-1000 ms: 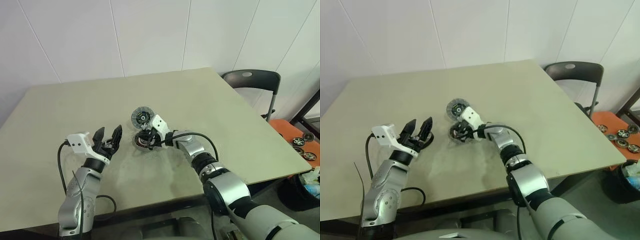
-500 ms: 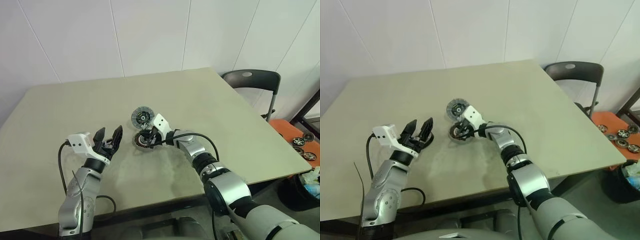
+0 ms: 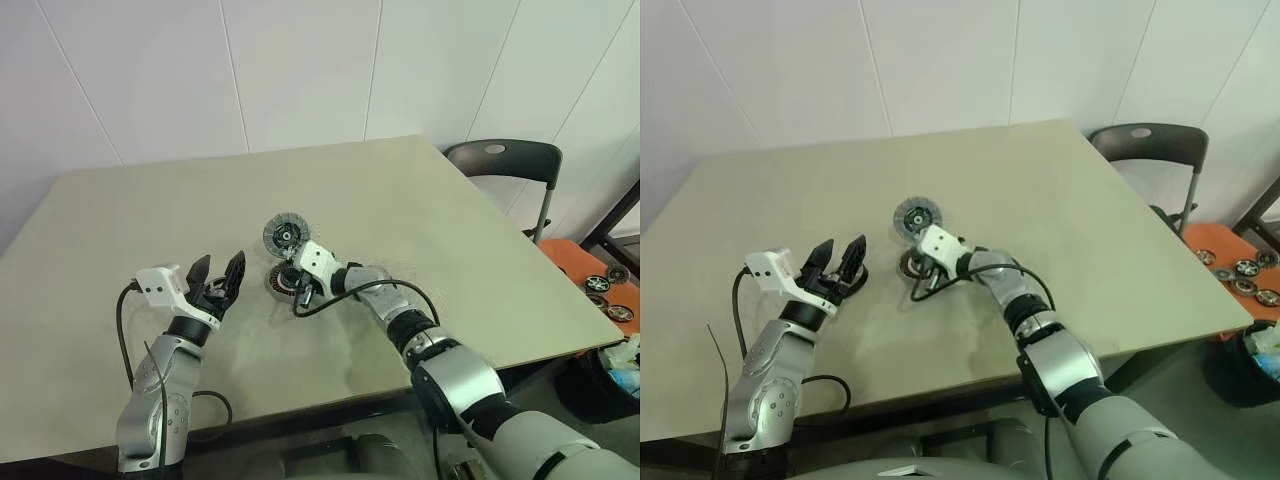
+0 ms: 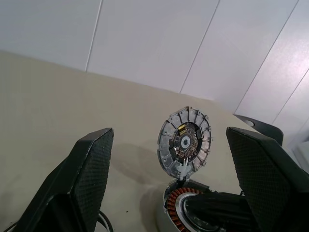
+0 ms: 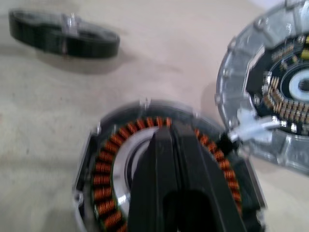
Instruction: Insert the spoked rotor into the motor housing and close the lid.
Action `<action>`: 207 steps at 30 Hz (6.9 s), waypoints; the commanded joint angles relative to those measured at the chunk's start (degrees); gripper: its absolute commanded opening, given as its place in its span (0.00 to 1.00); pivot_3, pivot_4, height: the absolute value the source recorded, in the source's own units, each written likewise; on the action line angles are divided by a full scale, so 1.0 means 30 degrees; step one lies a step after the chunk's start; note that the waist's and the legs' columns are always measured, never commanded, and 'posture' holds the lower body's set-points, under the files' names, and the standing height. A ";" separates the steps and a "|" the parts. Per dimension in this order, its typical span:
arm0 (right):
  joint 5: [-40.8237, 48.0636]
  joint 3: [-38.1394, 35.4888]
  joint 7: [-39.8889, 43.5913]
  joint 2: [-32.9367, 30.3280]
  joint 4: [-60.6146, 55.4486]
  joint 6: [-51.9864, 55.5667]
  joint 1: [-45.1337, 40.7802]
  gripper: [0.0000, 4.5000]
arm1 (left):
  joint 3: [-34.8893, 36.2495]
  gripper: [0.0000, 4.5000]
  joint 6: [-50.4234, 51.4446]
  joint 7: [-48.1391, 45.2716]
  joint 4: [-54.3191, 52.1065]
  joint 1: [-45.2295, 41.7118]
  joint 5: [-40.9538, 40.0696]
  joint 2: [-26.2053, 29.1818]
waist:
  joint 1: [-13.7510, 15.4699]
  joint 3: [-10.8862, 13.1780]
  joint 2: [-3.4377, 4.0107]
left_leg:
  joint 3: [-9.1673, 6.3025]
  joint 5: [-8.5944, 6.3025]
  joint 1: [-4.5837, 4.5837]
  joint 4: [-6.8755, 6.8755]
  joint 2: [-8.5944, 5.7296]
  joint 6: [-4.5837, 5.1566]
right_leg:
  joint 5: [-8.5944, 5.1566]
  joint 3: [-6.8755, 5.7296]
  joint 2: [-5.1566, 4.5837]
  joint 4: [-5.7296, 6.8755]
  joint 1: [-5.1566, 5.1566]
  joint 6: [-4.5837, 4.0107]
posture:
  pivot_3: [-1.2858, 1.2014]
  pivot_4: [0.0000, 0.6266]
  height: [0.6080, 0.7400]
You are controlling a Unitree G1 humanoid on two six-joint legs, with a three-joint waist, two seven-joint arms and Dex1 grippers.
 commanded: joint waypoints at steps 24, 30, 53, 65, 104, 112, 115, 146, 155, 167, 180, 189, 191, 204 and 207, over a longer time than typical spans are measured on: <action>0.0069 -0.0420 -0.1736 0.0471 0.0333 0.1821 -0.0194 0.01 | 0.0053 0.89 -0.0009 -0.0129 -0.0226 -0.0328 -0.0023 0.0320 | -0.0012 -0.0004 -0.0003 | -0.0003 0.0001 0.0014 0.0001 0.0004 0.0000 | -0.0067 0.0001 0.0011 0.0033 0.0077 0.0001 | 0.52 0.00 1.00; -0.0494 0.0073 -0.2062 0.0342 0.0368 0.1477 -0.0229 0.01 | 0.0091 0.89 0.0030 -0.0097 -0.0237 -0.0389 -0.0007 0.0311 | -0.0028 -0.0006 -0.0003 | 0.0000 0.0001 0.0014 0.0000 0.0004 0.0000 | -0.0069 0.0001 0.0011 0.0029 0.0077 0.0005 | 0.52 0.00 1.00; 0.2162 -0.1790 0.0459 0.0907 -0.0765 0.1036 -0.0796 0.01 | 0.2113 0.89 0.3711 -0.6690 -0.0825 0.0063 -0.4633 0.7189 | -0.0387 0.0012 0.0024 | -0.0014 0.0000 -0.0002 -0.0012 0.0009 0.0001 | -0.0037 -0.0007 0.0012 0.0025 -0.0036 -0.0039 | 0.52 0.00 1.00; 0.1807 -0.1558 0.0068 0.0701 -0.0513 0.0908 -0.0534 0.01 | 0.2460 0.89 0.5998 -1.2659 0.1625 -0.0769 -0.5267 1.2342 | -0.0567 0.0024 0.0041 | -0.0014 0.0000 -0.0023 -0.0028 0.0014 0.0001 | -0.0026 -0.0001 0.0015 0.0054 -0.0096 -0.0047 | 0.52 0.00 1.00; -0.0005 -0.0476 -0.4221 0.2434 0.0735 0.0555 -0.1301 0.01 | 0.0157 0.89 0.5654 -1.3129 0.0507 0.0298 -0.2803 1.0192 | -0.1031 0.0006 0.0012 | -0.0059 0.0006 -0.0025 -0.0028 0.0016 -0.0005 | 0.0003 0.0037 0.0014 0.0241 -0.0216 -0.0002 | 0.52 0.00 1.00; -0.0050 -0.0435 -0.4887 0.2376 0.1102 0.0378 -0.1634 0.01 | 0.0343 0.89 0.5679 -1.3071 0.0412 0.0435 -0.2792 1.0058 | -0.1035 0.0004 0.0009 | -0.0059 0.0005 -0.0025 -0.0027 0.0016 -0.0005 | 0.0002 0.0033 0.0019 0.0242 -0.0215 -0.0002 | 0.52 0.00 1.00; -0.0092 -0.0200 -0.4208 0.2466 0.0997 0.0145 -0.1408 0.01 | 0.0812 0.89 0.5722 -1.3009 0.0565 0.0303 -0.2850 1.0288 | -0.1041 0.0004 0.0010 | -0.0055 0.0005 -0.0027 -0.0027 0.0015 -0.0005 | 0.0002 0.0036 0.0016 0.0235 -0.0214 -0.0001 | 0.52 0.00 1.00; 0.5338 -0.2345 0.7716 0.0144 -0.5540 0.6166 -0.0423 0.01 | 0.6175 0.89 0.5773 -1.2349 -0.1657 0.5773 -0.4187 1.0241 | -0.1014 0.0031 0.0051 | -0.0058 0.0000 -0.0043 -0.0040 0.0048 -0.0001 | -0.0013 0.0033 -0.0015 0.0230 -0.0229 0.0035 | 0.52 0.00 1.00; 0.5460 -0.2439 0.6882 -0.0601 -0.6126 0.7446 -0.0505 0.01 | 0.7245 0.89 0.5190 -0.6714 -0.4516 0.9710 -0.7041 0.3561 | -0.0966 0.0041 0.0050 | -0.0034 0.0001 -0.0022 -0.0006 0.0053 -0.0004 | -0.0097 0.0021 -0.0017 0.0221 -0.0153 0.0026 | 0.52 0.00 1.00; 0.5045 -0.2102 0.6514 -0.0729 -0.5406 0.7049 -0.0746 0.01 | 0.5850 0.89 0.4609 -0.1232 -0.1141 0.6298 -0.7852 -0.1442 | -0.0853 -0.0022 -0.0066 | -0.0002 0.0002 -0.0022 0.0034 0.0015 -0.0004 | -0.0099 -0.0008 0.0000 0.0196 -0.0123 0.0026 | 0.52 0.00 1.00; 0.5229 -0.2482 0.5691 -0.1364 -0.6053 0.7201 -0.0205 0.01 | 0.4637 0.89 0.6087 0.0259 0.1711 0.2392 -0.7207 0.0792 | -0.0919 -0.0030 -0.0078 | -0.0007 0.0003 -0.0018 0.0012 0.0010 -0.0005 | -0.0067 -0.0002 0.0001 0.0198 -0.0137 0.0036 | 0.52 0.00 1.00; 0.6091 -0.1683 1.0217 -0.2886 -0.8400 0.6151 0.0703 0.01 | 0.4636 0.89 0.7171 -0.1225 -0.0493 0.5078 -0.9499 0.1618 | -0.0921 -0.0023 -0.0070 | 0.0007 0.0002 -0.0022 0.0015 0.0009 -0.0005 | -0.0087 0.0012 -0.0005 0.0192 -0.0141 0.0034 | 0.52 0.00 1.00; 0.6626 -0.1028 1.3777 -0.3974 -0.9187 0.6218 0.1010 0.01 | 0.4700 0.89 0.7142 -0.1432 -0.0621 0.5171 -0.9918 0.1735 | -0.0850 -0.0019 -0.0065 | 0.0004 0.0002 -0.0024 0.0016 0.0009 -0.0005 | -0.0092 0.0001 -0.0005 0.0188 -0.0137 0.0039 | 0.52 0.00 1.00; 0.7113 -0.0676 1.6663 -0.4322 -0.6300 0.5826 -0.0562 0.01 | 0.4659 0.89 0.6181 -0.0196 0.0743 0.4049 -0.9571 0.0728 | -0.0458 -0.0014 -0.0065 | 0.0021 0.0002 -0.0005 0.0020 0.0014 -0.0006 | -0.0104 -0.0003 0.0011 0.0187 -0.0029 0.0026 | 0.52 0.00 1.00; 0.6887 -0.0648 1.6430 -0.4102 -0.5947 0.5414 -0.0664 0.01 | 0.4800 0.89 0.6011 0.0159 0.1359 0.3789 -0.9563 0.0492 | -0.0438 -0.0015 -0.0066 | 0.0012 0.0002 -0.0005 0.0019 0.0014 -0.0007 | -0.0101 -0.0004 0.0009 0.0187 -0.0030 0.0026 | 0.52 0.00 1.00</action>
